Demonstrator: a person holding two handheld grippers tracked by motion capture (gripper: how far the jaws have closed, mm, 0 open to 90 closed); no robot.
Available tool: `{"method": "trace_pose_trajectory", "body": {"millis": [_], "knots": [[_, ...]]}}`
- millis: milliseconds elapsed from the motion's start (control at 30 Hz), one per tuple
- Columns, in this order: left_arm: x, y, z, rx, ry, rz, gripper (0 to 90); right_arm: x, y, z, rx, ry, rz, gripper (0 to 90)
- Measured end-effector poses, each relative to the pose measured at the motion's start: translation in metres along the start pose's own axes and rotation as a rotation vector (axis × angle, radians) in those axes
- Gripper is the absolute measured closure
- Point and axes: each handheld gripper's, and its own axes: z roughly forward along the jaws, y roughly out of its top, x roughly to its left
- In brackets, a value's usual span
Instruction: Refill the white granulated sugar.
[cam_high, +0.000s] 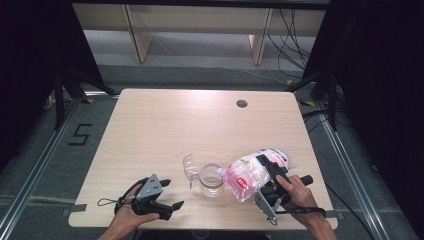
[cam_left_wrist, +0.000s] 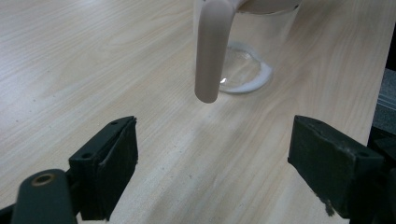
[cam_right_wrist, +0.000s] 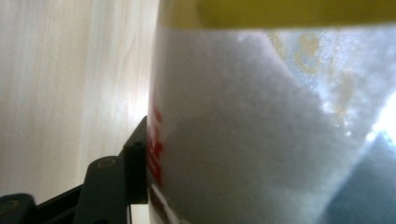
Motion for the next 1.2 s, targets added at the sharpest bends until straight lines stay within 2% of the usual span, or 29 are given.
{"method": "trace_pose_trajectory", "body": {"millis": [67,100,167,233,333,367,400,433,467,500,600,733,800,833,900,933,1000,1033,1067,1100,1167,1200], "knots": [[0.000,0.000,0.000,-0.001,0.000,0.001,15.4,0.001,0.000,-0.001,0.014,0.000,0.010,40.3],[0.000,0.000,0.000,-0.001,-0.001,-0.001,15.4,0.002,-0.001,0.000,0.018,0.005,0.031,40.4],[0.000,0.000,0.000,0.000,0.002,-0.006,15.4,0.001,-0.001,0.002,0.012,0.003,0.000,40.4],[0.000,0.000,0.000,-0.001,0.001,-0.006,15.4,0.002,-0.001,0.002,0.015,0.005,0.014,40.5],[-0.001,0.000,0.000,-0.011,0.004,-0.006,15.4,0.000,0.000,0.004,0.013,0.006,-0.021,40.5],[-0.001,0.000,0.000,-0.011,0.005,-0.010,15.4,0.003,-0.001,0.003,0.021,0.006,0.002,40.5],[0.000,0.000,0.000,-0.007,-0.001,-0.004,15.4,0.000,0.000,0.005,0.011,0.005,-0.030,40.6],[0.000,0.000,0.000,-0.001,0.002,-0.004,15.4,0.000,0.000,0.005,0.010,0.002,-0.034,40.6],[0.000,0.000,0.000,-0.001,0.001,-0.005,15.4,0.000,-0.001,0.005,0.019,0.012,-0.017,40.6],[0.000,0.000,0.000,-0.001,0.001,-0.005,15.4,-0.002,-0.001,0.005,0.011,0.005,-0.032,40.6],[0.000,0.000,0.000,-0.008,0.001,-0.012,15.4,-0.003,0.000,0.006,0.007,0.008,-0.031,40.7],[0.000,0.000,0.000,-0.003,0.003,-0.005,15.4,-0.005,0.001,0.007,0.011,-0.004,-0.065,40.8],[0.000,0.000,0.000,-0.003,0.003,-0.006,15.4,-0.005,0.001,0.007,0.016,-0.002,-0.059,40.9],[0.000,0.000,0.000,-0.002,0.002,-0.005,15.4,-0.007,0.002,0.006,0.013,-0.013,-0.101,40.9],[0.000,0.000,0.000,-0.001,0.003,-0.005,15.4,-0.008,0.002,0.007,0.008,-0.012,-0.118,40.9],[0.000,0.000,0.000,-0.001,0.002,-0.005,15.4,-0.006,0.002,0.007,0.021,-0.012,-0.101,41.0],[0.000,0.000,0.000,-0.001,0.002,-0.006,15.4,-0.007,0.003,0.006,0.027,-0.013,-0.118,41.0],[0.000,0.000,0.000,-0.001,0.003,-0.005,15.4,-0.009,0.004,0.006,0.017,-0.025,-0.144,41.1],[0.000,0.000,0.000,-0.002,0.002,-0.005,15.4,-0.009,0.004,0.005,0.024,-0.022,-0.146,41.1],[0.000,0.000,0.000,-0.001,0.003,-0.005,15.4,-0.007,0.004,0.005,0.037,-0.011,-0.112,41.1],[0.000,0.000,0.000,0.000,0.002,-0.004,15.4,-0.010,0.005,0.005,0.019,-0.035,-0.170,41.2],[0.001,0.000,0.000,0.002,0.004,-0.003,15.5,-0.011,0.006,0.004,0.033,-0.035,-0.179,41.3]]}}
